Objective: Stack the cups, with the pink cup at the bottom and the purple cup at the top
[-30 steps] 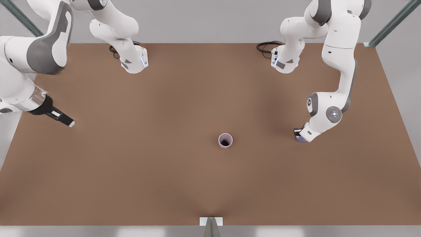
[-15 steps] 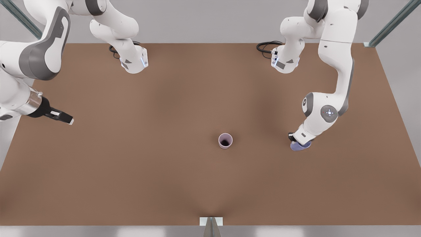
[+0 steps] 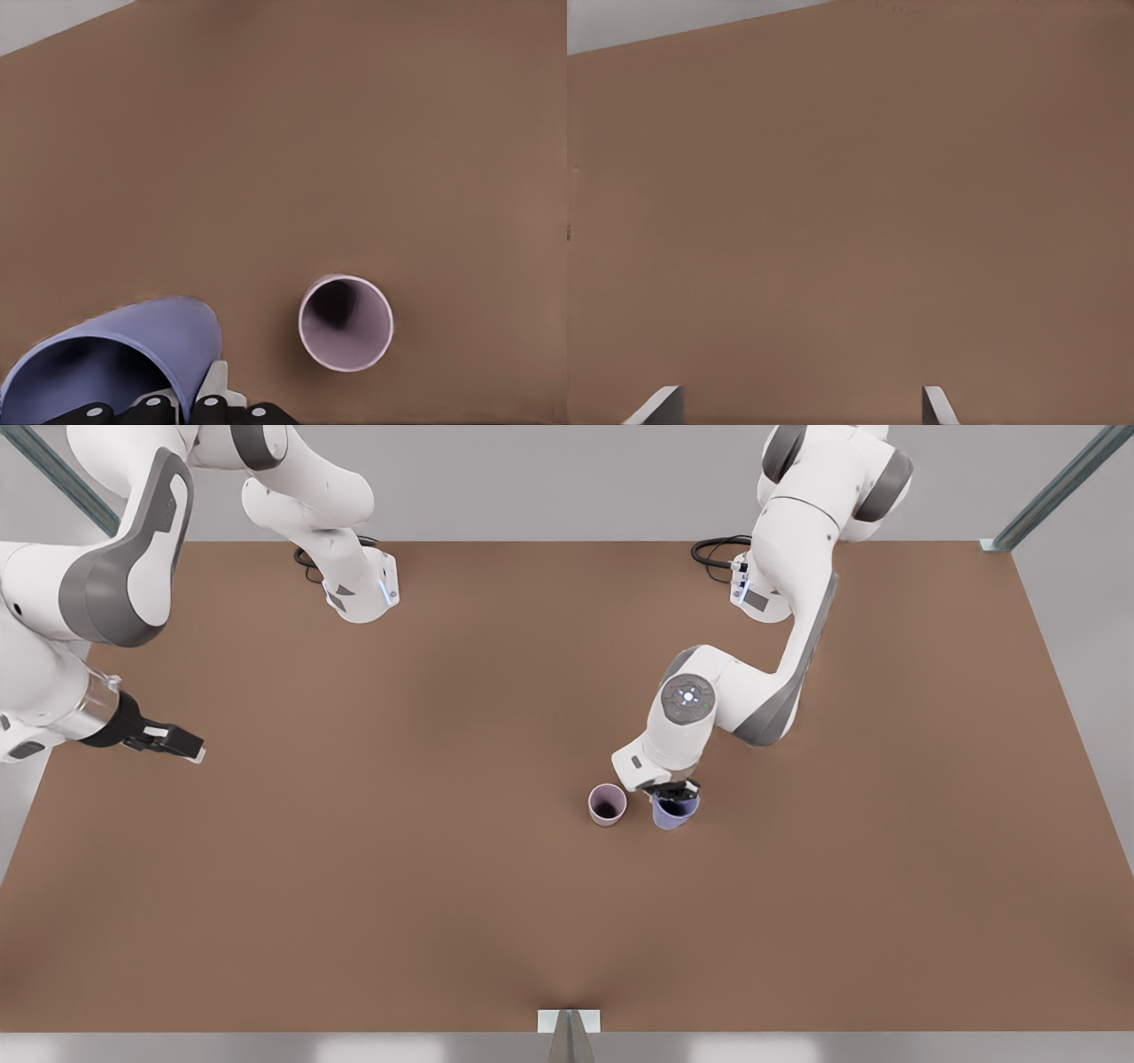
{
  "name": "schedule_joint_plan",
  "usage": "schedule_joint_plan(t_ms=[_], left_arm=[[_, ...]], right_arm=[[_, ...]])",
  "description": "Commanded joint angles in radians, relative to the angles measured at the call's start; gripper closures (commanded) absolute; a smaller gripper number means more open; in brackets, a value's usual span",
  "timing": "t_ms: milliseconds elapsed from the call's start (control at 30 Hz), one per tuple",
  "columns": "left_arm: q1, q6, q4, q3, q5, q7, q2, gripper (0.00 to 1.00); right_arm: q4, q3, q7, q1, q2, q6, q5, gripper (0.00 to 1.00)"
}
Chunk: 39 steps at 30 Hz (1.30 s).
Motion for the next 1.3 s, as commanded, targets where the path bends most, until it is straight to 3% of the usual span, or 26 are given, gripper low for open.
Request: schedule_joint_plan(t_ms=[0,267,1267], left_arm=[[-0.035,-0.075,0.013,0.0,-0.002,-0.435,0.004,0.79],[-0.126,-0.069,0.172,0.0,-0.002,-0.501,0.131,0.79],[-0.127,-0.042,0.215,0.0,-0.004,-0.527,0.209,0.79]], right_arm=[[0.0,0.0,-0.068,0.0,0.001,0.005,0.002,0.0],[0.002,0.0,-0.068,-0.001,0.001,0.013,-0.001,0.0],[0.0,0.001,-0.066,0.002,0.012,0.053,0.002,0.0]])
